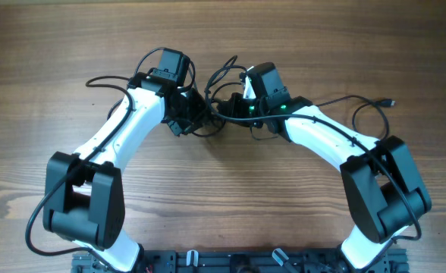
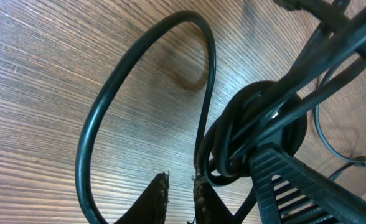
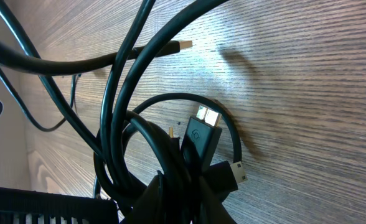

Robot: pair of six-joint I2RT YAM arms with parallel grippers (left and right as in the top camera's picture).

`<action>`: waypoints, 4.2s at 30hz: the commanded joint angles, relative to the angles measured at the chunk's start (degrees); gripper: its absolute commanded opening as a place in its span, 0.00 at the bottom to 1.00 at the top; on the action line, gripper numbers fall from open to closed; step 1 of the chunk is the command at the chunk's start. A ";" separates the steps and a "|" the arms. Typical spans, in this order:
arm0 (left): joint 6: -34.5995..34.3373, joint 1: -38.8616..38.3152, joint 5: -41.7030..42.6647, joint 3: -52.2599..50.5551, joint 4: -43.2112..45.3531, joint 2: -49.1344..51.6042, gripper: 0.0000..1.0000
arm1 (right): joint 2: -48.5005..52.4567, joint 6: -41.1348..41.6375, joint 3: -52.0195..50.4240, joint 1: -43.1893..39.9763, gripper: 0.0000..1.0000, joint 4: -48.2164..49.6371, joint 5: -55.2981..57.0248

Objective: Untangle cables

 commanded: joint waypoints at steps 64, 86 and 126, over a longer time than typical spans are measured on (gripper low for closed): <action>5.95 7.72 13.07 0.13 14.23 -0.31 0.04 | 0.33 -7.32 -0.46 0.33 0.20 -2.69 -1.99; 35.95 7.17 15.43 0.13 8.94 -0.31 0.04 | 0.33 -7.91 -0.46 -0.81 0.04 2.01 2.75; 35.21 19.15 24.96 0.11 4.35 -0.31 0.32 | 0.33 -13.53 -0.46 -2.97 0.04 -3.91 -0.02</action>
